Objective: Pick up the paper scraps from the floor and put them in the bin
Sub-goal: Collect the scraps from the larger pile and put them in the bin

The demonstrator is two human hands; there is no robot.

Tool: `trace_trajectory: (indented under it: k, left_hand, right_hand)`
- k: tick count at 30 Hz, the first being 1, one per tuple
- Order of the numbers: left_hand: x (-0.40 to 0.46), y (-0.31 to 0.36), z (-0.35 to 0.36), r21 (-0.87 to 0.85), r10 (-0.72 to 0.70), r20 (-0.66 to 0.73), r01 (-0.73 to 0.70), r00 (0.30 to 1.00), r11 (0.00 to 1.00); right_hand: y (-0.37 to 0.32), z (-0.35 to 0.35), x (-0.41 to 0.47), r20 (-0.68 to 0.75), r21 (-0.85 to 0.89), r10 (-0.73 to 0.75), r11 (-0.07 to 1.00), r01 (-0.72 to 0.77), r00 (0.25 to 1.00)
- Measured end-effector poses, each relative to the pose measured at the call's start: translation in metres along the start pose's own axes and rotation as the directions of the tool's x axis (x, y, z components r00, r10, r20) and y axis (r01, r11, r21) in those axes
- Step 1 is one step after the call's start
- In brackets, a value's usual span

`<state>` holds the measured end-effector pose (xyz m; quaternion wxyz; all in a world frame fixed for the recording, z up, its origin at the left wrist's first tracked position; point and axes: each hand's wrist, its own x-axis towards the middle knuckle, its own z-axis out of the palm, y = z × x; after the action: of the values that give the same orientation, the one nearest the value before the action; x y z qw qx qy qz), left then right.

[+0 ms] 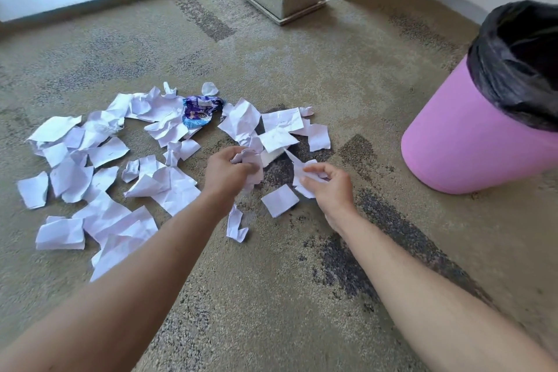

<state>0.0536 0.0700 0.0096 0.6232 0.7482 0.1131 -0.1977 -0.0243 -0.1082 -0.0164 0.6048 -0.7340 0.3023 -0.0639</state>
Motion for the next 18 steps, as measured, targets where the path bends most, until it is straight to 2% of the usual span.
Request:
trace_trajectory:
  k: [4, 7, 11, 18]
  left_hand:
    - [-0.009, 0.016, 0.013, -0.189, -0.057, 0.076, 0.071, 0.995, 0.979]
    - [-0.019, 0.041, 0.031, -0.303, -0.029, 0.153, 0.075, 0.988, 0.950]
    - [-0.033, 0.090, 0.063, -0.412, 0.084, 0.257, 0.031, 0.963, 0.911]
    - [-0.058, 0.182, 0.142, -0.474, 0.241, 0.400, -0.025, 0.884, 0.880]
  right_hand:
    - [-0.013, -0.020, -0.005, -0.030, 0.270, 0.091, 0.960, -0.080, 0.995]
    - [-0.040, -0.038, -0.010, -0.054, 0.378, 0.065, 0.925, -0.040, 0.996]
    - [-0.092, -0.070, -0.014, -0.117, 0.454, -0.040, 0.886, 0.089, 0.992]
    - [-0.182, -0.156, -0.023, -0.325, 0.447, -0.170, 0.839, 0.309, 0.930]
